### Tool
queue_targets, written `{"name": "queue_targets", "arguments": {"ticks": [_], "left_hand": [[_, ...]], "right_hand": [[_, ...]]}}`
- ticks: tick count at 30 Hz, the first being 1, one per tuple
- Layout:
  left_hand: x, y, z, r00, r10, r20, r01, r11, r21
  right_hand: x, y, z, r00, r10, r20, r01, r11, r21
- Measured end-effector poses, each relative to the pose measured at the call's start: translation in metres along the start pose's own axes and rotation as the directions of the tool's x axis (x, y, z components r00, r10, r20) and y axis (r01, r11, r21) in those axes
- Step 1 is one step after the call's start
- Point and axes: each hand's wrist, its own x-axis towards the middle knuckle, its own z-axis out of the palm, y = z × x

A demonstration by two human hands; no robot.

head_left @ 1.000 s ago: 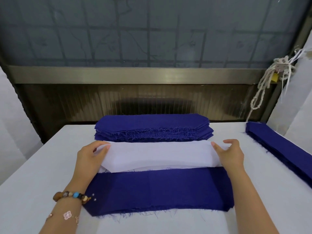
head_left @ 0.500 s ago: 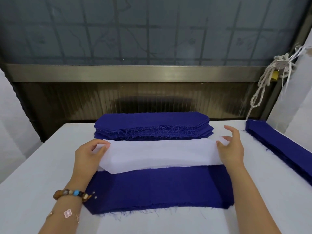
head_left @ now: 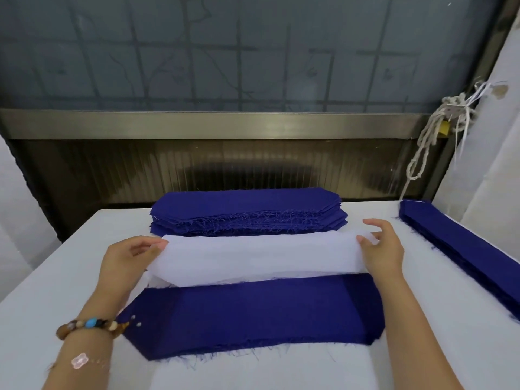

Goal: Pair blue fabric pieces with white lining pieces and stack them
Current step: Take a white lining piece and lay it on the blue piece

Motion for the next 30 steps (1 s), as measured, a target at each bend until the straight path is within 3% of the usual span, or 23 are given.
{"name": "queue_targets", "arguments": {"ticks": [3,5,8,13,16,19,24,30], "left_hand": [[0.003,0.005,-0.017,0.965,-0.14,0.222,0.167,0.981,-0.104],[0.005,0.003,-0.025,0.916,-0.202,0.347,0.217,0.976,-0.006],[0.006,-0.001,-0.03,0.855,-0.294,0.427,0.255,0.956,0.147],[-0.001,0.001,-0.03,0.797,-0.382,0.469,0.296,0.922,0.249],[-0.003,0.002,-0.024,0.801,-0.425,0.421,0.288,0.891,0.351],[-0.005,0.005,-0.022,0.806,-0.445,0.39,0.304,0.877,0.371],[-0.007,0.011,-0.032,0.753,-0.447,0.482,0.323,0.89,0.321],[-0.008,0.01,-0.038,0.677,-0.521,0.52,0.33,0.846,0.419]], "right_hand": [[-0.006,0.005,-0.015,0.998,0.026,0.056,-0.023,0.998,-0.056],[-0.013,0.011,-0.024,0.995,0.029,0.099,-0.021,0.996,-0.083],[-0.025,0.019,-0.034,0.99,0.041,0.138,-0.023,0.991,-0.132],[-0.041,0.027,-0.039,0.976,0.05,0.212,-0.009,0.981,-0.192],[-0.042,0.025,-0.041,0.979,0.058,0.198,-0.016,0.978,-0.206],[-0.043,0.023,-0.042,0.983,0.069,0.168,-0.037,0.981,-0.19],[-0.046,0.021,-0.046,0.988,0.039,0.149,-0.012,0.984,-0.178],[-0.049,0.023,-0.049,0.97,0.017,0.243,0.037,0.976,-0.216]]}}
